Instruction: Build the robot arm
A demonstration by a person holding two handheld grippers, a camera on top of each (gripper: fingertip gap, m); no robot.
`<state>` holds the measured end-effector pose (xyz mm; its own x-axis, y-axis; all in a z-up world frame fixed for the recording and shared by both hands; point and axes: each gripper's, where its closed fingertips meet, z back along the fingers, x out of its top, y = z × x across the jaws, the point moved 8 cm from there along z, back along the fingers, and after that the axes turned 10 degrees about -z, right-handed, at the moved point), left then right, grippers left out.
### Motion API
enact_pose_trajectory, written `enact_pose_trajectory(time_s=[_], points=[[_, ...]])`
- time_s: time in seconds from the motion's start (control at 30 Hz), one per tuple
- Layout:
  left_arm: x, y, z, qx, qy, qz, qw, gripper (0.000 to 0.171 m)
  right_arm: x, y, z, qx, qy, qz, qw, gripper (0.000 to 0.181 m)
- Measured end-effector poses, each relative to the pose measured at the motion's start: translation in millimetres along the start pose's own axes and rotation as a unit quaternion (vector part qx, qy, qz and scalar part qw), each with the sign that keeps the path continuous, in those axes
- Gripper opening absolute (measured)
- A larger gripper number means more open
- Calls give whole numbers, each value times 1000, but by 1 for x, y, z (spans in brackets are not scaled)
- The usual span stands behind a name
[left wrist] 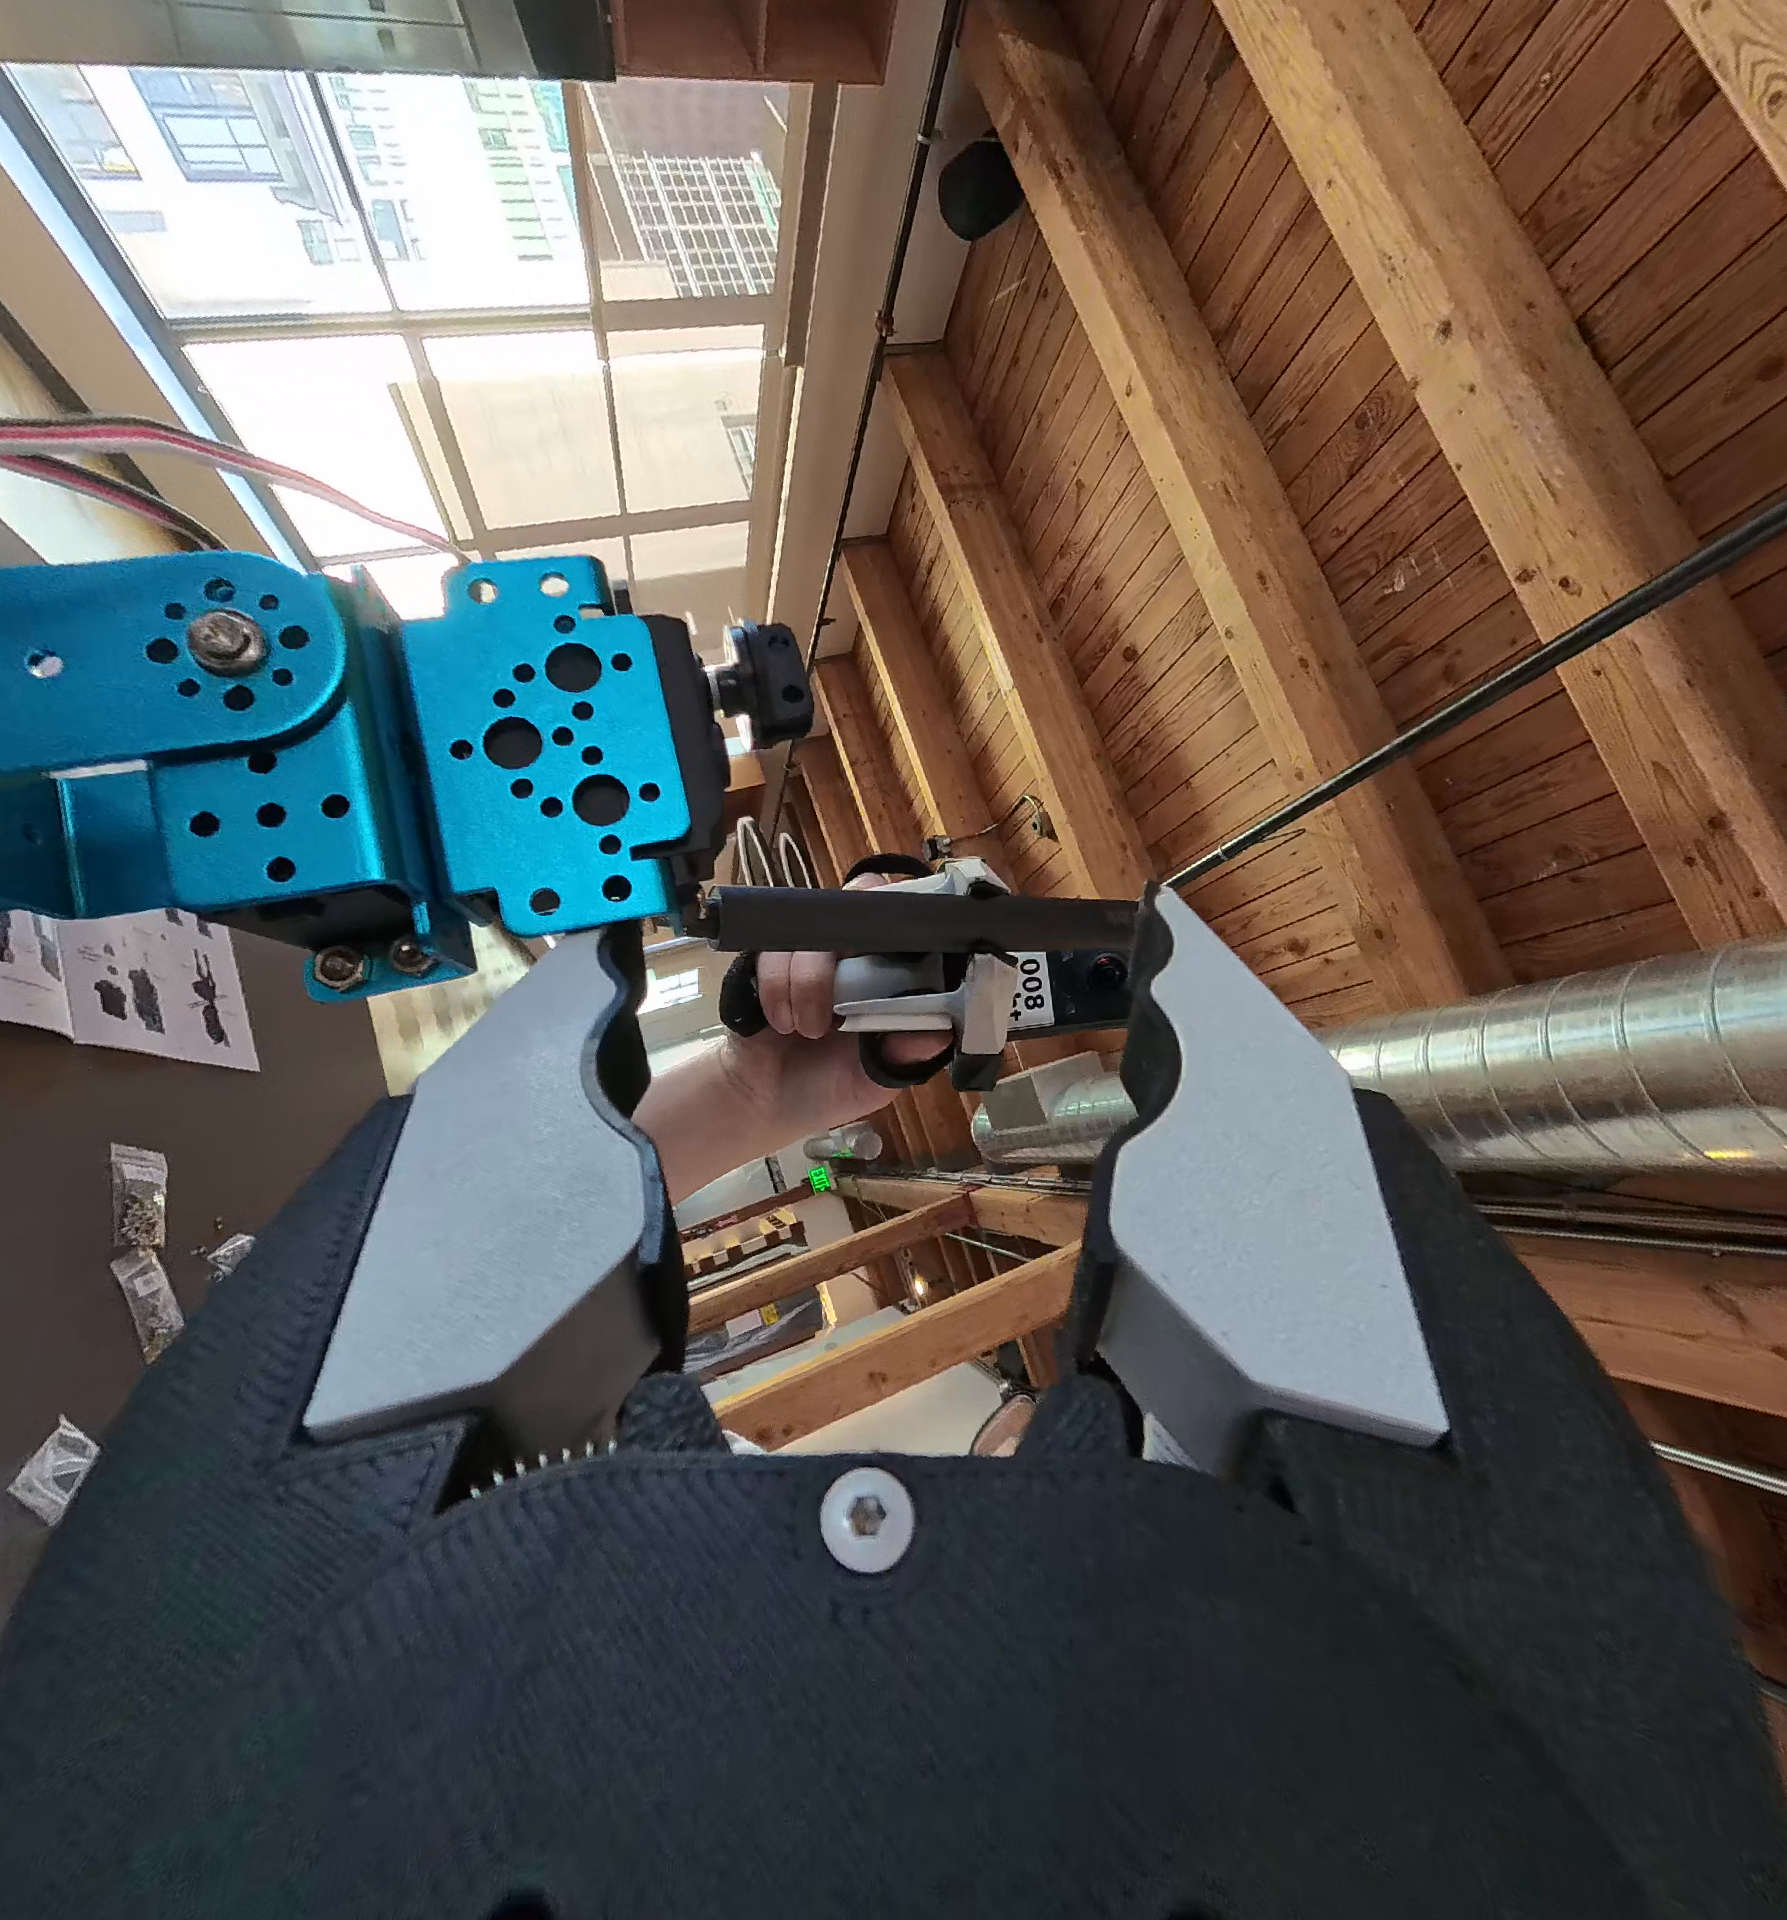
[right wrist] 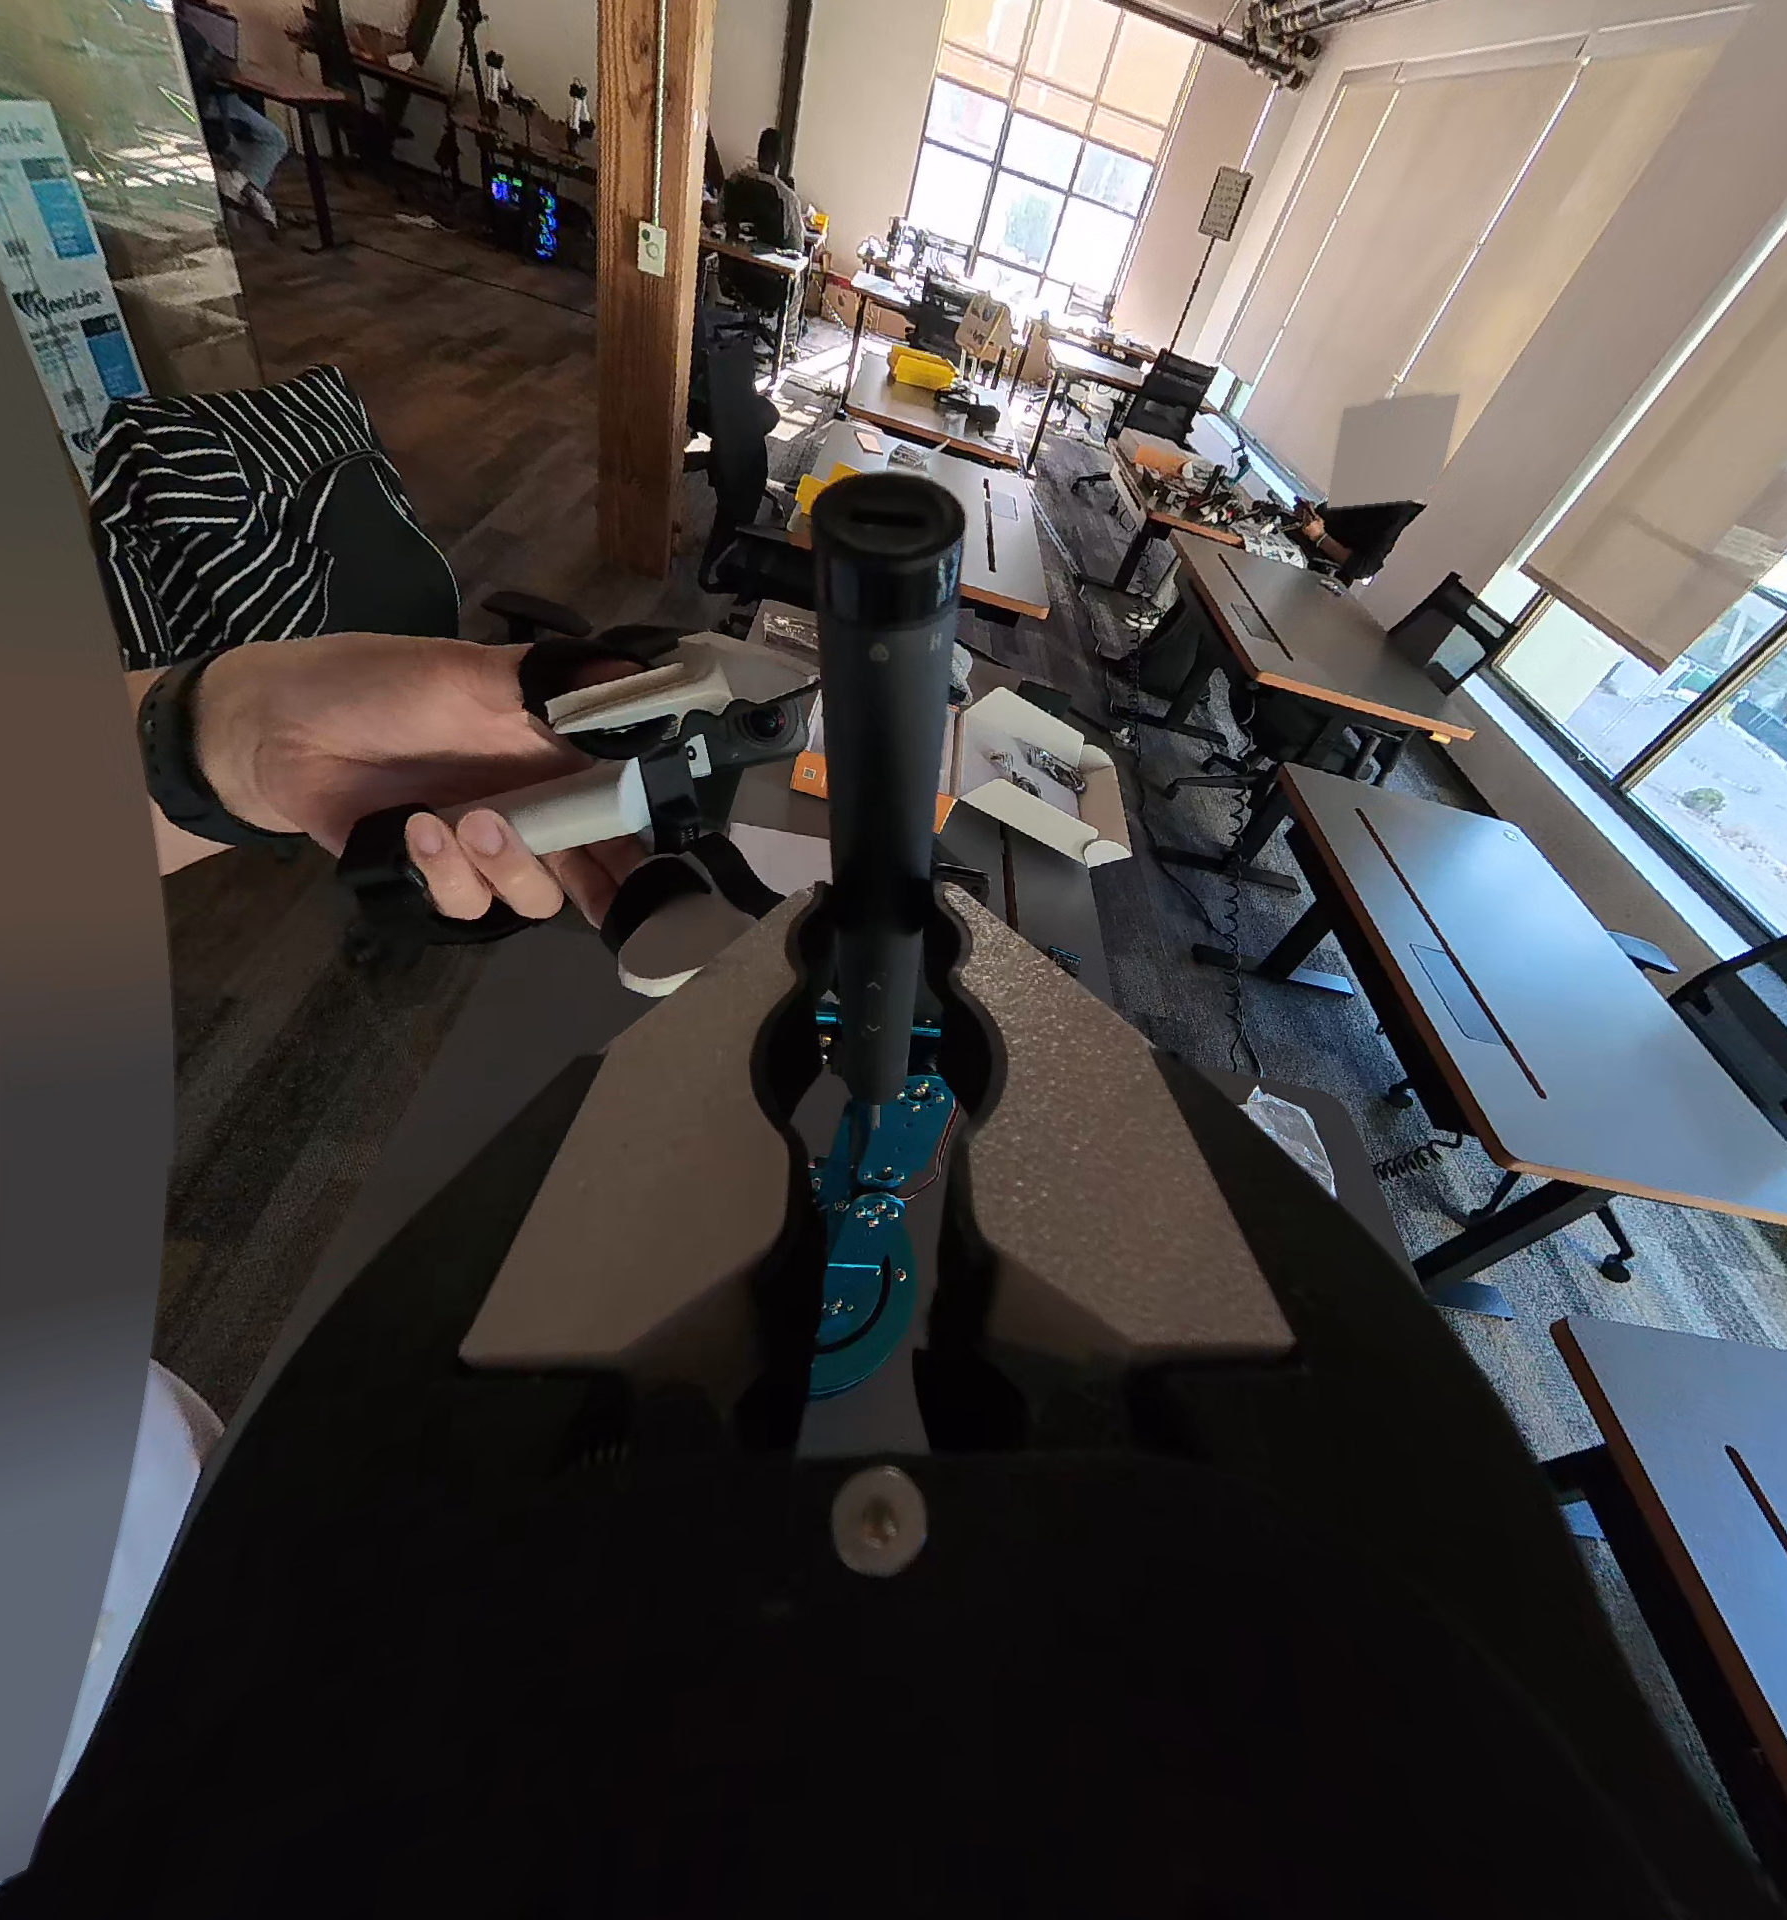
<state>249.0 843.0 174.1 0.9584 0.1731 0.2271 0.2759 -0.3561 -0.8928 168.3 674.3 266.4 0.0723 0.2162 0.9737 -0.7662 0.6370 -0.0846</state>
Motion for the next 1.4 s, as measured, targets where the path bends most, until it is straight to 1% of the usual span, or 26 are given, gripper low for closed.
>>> enact_pose_trajectory(time_s=[0.17, 0.33, 0.47, 0.57, 0.67, 0.9, 1.27, 1.4], points=[[0, 1, 0, -1, 1, 1, 1000, 93, 6, 2, -1, 10, -13, 2, 1000, 15], [0, 0, -1, 1, 2, -2, 1000, 93, 24, 2, 2, 32, -38, -7, 999, 15], [0, -1, 0, 1, 2, -2, 1000, 93, 36, 2, -6, 73, -44, -30, 996, 16], [0, -1, 0, -1, 0, -2, 1000, 93, 40, -2, -19, 89, -37, -42, 994, 16], [0, -1, 1, -3, -1, -3, 1000, 93, 44, -5, -28, 88, -31, -42, 995, 15], [0, -1, 1, -4, -2, -3, 1000, 91, 48, -14, -40, 86, -9, -56, 995, 15], [0, 1, 2, -4, 2, -4, 1000, 90, 45, -19, -49, 95, 8, -73, 993, 15], [0, 1, 1, -3, 9, -11, 1000, 89, 48, -19, -51, 99, 31, -72, 992, 15]])
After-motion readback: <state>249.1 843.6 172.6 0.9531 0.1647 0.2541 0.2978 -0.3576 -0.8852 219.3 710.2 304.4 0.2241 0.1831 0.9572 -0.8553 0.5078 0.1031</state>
